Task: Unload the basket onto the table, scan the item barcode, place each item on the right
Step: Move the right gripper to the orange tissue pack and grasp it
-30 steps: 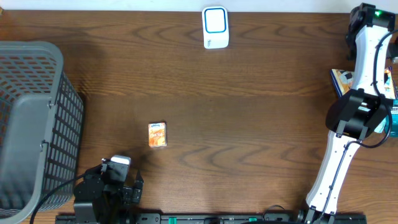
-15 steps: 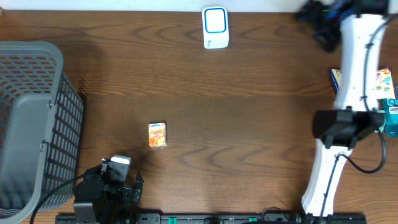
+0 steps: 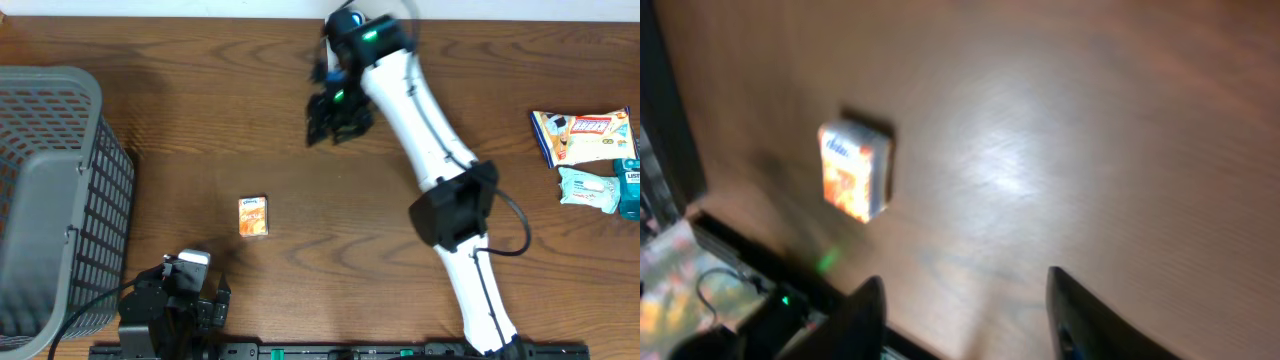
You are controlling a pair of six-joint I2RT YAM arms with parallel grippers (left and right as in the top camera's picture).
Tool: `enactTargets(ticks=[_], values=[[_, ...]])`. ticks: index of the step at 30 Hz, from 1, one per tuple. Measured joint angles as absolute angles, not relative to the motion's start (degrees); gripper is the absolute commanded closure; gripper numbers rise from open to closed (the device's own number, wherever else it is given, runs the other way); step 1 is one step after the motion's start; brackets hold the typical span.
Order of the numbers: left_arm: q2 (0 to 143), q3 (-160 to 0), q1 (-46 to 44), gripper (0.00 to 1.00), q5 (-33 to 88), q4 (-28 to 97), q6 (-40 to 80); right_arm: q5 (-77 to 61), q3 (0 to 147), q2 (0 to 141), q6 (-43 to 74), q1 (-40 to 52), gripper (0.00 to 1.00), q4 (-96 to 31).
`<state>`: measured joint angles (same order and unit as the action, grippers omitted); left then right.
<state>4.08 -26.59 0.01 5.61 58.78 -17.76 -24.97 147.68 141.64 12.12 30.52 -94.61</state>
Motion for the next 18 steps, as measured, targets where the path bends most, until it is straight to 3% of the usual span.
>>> enactTargets(ticks=[6,11,18], values=[[4.1,-26.6,0.0,0.02,5.6,58.8,-17.8,-25.5,138.7,141.7,12.1,37.5,0.56,-89.8],[4.1,-26.6,0.0,0.02,5.6,58.8,-17.8,-25.6,132.7,141.7,13.5,41.3,0.67,-87.2],[4.1,-26.6,0.0,0.02,5.6,58.8,-17.8,-25.7,131.7,141.7,16.3,45.9,0.51,-84.9]])
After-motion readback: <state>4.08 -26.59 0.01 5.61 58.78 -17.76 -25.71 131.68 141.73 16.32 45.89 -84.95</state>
